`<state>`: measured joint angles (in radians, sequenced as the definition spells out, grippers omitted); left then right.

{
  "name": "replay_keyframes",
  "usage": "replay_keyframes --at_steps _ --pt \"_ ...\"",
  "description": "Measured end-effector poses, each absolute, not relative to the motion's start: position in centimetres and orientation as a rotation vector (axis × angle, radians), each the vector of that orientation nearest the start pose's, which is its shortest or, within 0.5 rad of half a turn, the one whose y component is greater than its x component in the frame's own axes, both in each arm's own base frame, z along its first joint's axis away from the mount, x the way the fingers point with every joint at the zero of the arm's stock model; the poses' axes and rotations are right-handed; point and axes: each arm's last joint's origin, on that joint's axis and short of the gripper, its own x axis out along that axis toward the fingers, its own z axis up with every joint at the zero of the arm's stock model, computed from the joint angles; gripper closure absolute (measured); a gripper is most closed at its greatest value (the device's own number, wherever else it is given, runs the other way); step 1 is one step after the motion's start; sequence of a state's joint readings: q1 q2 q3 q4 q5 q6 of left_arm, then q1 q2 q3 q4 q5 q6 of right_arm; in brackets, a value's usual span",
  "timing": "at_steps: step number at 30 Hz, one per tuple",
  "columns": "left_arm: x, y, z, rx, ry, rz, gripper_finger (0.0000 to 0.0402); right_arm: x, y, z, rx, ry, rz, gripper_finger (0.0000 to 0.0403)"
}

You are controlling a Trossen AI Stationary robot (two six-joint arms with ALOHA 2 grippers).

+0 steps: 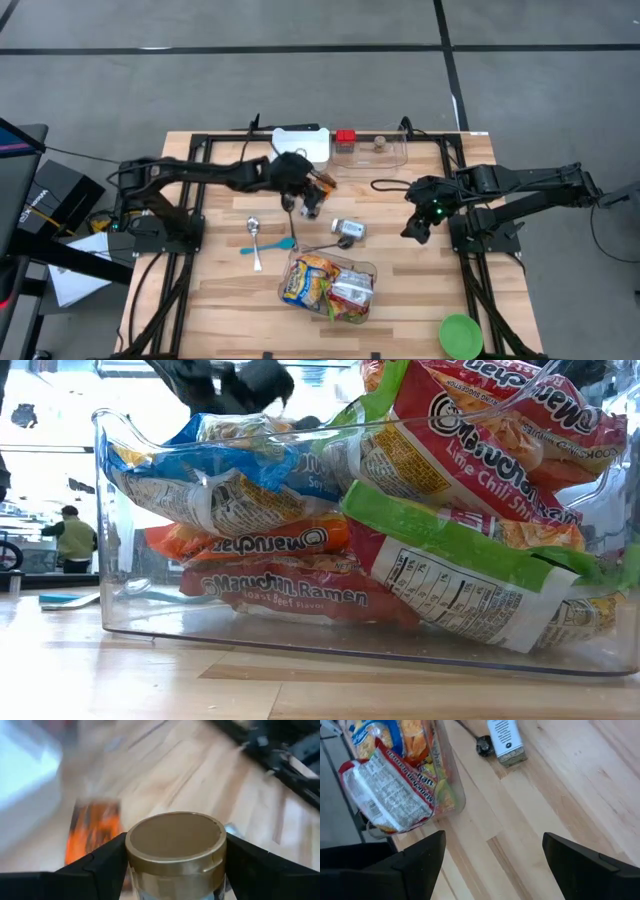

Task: Pick & Place Food Item
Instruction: Put the gold seasoning into the top transparent bin

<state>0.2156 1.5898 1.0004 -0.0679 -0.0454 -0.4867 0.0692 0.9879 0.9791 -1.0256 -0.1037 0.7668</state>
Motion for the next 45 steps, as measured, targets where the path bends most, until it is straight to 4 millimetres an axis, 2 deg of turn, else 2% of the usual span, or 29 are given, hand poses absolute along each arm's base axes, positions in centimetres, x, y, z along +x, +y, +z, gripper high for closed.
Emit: replay_keyframes --at_steps 2,5,8,13,18,25,37,45 --pt "33.4 5.7 23.2 -0.389 0.528 0.395 0.0130 16.9 1.5 29.9 0.726 1.045 -0.258 0.0076" --pt "33.9 4.1 23.9 -0.327 0.439 0.397 0.0130 16.9 1.4 29.8 0.746 1.038 -0.285 0.0076" --pt "33.7 3.0 23.0 -0.325 0.339 0.423 0.0130 16.9 1.4 29.8 0.758 1.026 -0.322 0.0076" --pt "32.0 1.9 20.4 -0.321 0.209 0.469 0.0130 16.8 1.3 29.8 0.761 1.013 -0.364 0.0076" --pt "30.0 1.2 18.1 -0.276 0.163 0.478 0.0130 16.8 1.1 29.8 0.757 0.997 -0.413 0.0076" --pt "28.5 0.5 16.5 -0.175 0.162 0.492 0.0130 16.8 0.7 29.8 0.805 0.974 -0.471 0.0076" --pt "29.1 0.4 13.3 -0.089 0.150 0.471 0.0130 16.7 0.3 29.7 0.874 0.969 -0.535 0.0076" --pt "29.5 0.3 12.0 -0.053 0.157 0.443 0.0126 16.2 0.3 29.4 0.885 1.019 -0.579 0.0076"
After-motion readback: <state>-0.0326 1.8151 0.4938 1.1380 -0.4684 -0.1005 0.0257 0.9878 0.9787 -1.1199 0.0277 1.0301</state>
